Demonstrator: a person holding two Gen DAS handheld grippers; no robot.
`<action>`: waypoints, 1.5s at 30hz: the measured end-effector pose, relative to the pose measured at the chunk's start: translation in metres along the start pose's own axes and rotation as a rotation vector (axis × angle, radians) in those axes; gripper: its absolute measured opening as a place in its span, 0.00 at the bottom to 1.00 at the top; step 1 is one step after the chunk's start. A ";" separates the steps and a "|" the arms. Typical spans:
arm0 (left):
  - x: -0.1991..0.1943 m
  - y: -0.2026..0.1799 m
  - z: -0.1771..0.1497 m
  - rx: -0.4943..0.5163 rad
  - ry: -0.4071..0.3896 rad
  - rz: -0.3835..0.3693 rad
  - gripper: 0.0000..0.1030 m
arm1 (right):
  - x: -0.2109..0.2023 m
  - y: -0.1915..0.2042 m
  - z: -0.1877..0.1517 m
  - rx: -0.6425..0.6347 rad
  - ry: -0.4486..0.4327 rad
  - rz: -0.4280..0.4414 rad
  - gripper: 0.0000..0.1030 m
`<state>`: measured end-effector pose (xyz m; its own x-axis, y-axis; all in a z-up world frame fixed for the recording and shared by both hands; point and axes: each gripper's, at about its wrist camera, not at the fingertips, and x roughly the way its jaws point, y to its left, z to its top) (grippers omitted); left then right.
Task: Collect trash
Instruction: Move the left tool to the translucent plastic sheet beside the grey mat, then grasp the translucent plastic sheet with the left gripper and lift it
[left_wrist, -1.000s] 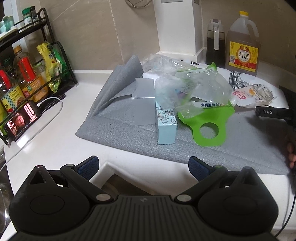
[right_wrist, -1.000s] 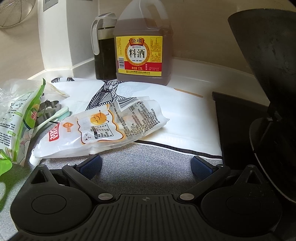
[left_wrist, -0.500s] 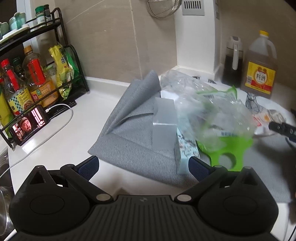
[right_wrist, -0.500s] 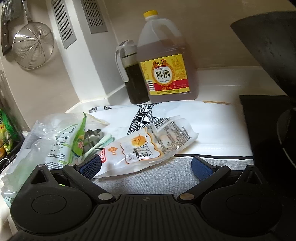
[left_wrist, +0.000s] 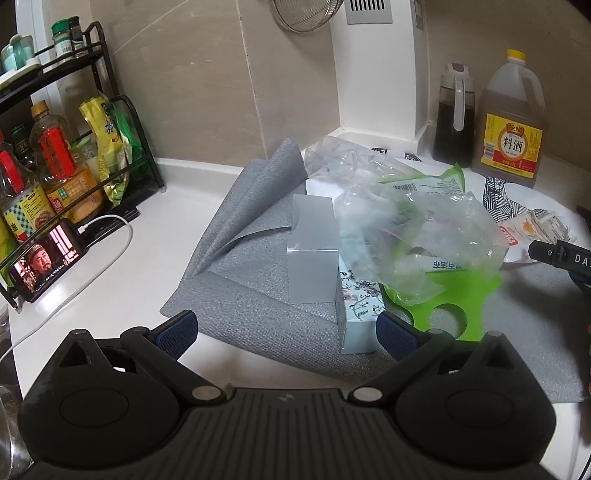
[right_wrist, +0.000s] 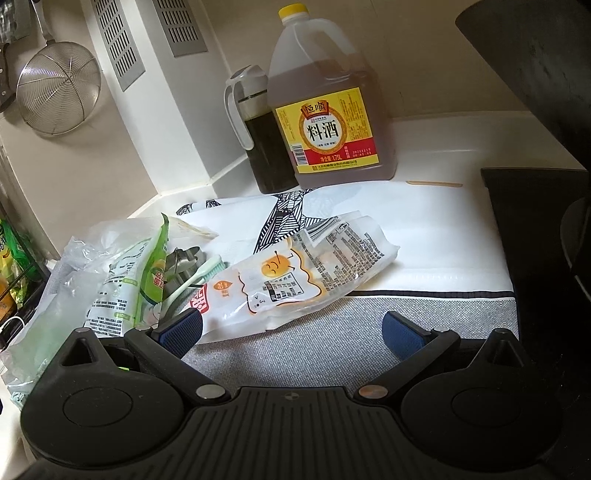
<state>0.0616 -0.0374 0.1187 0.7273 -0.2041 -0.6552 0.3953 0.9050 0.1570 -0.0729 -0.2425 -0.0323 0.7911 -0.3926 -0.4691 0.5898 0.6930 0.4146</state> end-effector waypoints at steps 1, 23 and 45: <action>0.000 0.000 0.000 0.000 0.001 -0.002 1.00 | 0.000 0.000 0.000 -0.001 0.000 -0.001 1.00; 0.026 0.024 0.031 -0.057 0.045 -0.107 1.00 | 0.042 0.029 0.007 0.019 0.009 0.005 1.00; 0.103 0.059 0.069 -0.136 0.031 -0.001 1.00 | 0.040 0.025 0.006 0.070 -0.019 0.020 1.00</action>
<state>0.1981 -0.0310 0.1115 0.7089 -0.1949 -0.6779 0.3146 0.9475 0.0565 -0.0255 -0.2449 -0.0357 0.8056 -0.3910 -0.4452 0.5830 0.6572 0.4777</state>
